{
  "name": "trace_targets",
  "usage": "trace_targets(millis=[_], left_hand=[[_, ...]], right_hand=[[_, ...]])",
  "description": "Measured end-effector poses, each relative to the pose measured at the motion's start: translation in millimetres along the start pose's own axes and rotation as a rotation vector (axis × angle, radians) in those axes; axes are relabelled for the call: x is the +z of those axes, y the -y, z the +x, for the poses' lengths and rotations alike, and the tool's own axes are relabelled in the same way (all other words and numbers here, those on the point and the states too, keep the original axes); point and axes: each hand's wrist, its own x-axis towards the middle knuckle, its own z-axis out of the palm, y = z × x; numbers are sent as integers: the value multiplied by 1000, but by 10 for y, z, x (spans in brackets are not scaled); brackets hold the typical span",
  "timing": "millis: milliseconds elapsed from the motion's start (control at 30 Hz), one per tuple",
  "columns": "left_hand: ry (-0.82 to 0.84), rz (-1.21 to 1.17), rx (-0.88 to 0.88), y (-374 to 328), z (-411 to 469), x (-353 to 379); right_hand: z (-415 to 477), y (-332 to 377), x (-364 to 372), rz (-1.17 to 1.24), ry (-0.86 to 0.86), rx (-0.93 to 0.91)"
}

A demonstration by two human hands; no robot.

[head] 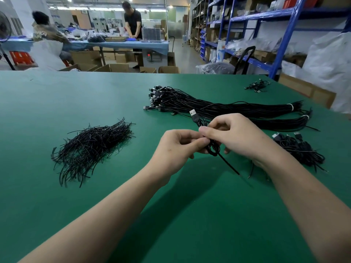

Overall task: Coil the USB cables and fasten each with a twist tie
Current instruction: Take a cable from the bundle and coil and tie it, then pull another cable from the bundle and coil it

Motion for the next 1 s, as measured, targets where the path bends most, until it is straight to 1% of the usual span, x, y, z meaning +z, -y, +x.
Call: trace_targets(millis=[67,133,200,233,300,400,467,533,567,667,733,800,900,1000], left_hand=[[19,-3,-23,31,-20,41],[41,30,-51,64,-28,74],[53,114,-70,113,-9,70],[56,186,-67,142,6,54],[40,410,-24,218,63,6],[8,671,20,343,231,-42],[65,868,21,447,456,-40],[108,1053,14,519,721,-56],[108,1106,1,536,875,-41],[80,1171,-10,564,1287,56],[61,1166,23,594,1497,143],[87,1186,51,621,1665,221],[134,1302,57,666,1856,277],[66,1387,121,709,1948,263]], right_hand=[[19,-37,-37,-37,38,34],[53,-105,-90,-106,29,77],[92,-216,-201,-302,-41,132],[107,-289,-279,-419,-76,177],[119,-439,-462,-591,-116,291],[111,-645,-688,-677,-94,456],[99,-701,-786,-699,-85,518],[90,-689,-809,-724,-120,501],[97,-680,-804,-734,-141,472],[142,-646,-719,-703,-145,367],[168,-620,-643,-675,-85,326],[186,-615,-573,-680,4,310],[193,-651,-476,-692,142,316],[193,-697,-409,-744,237,340]])
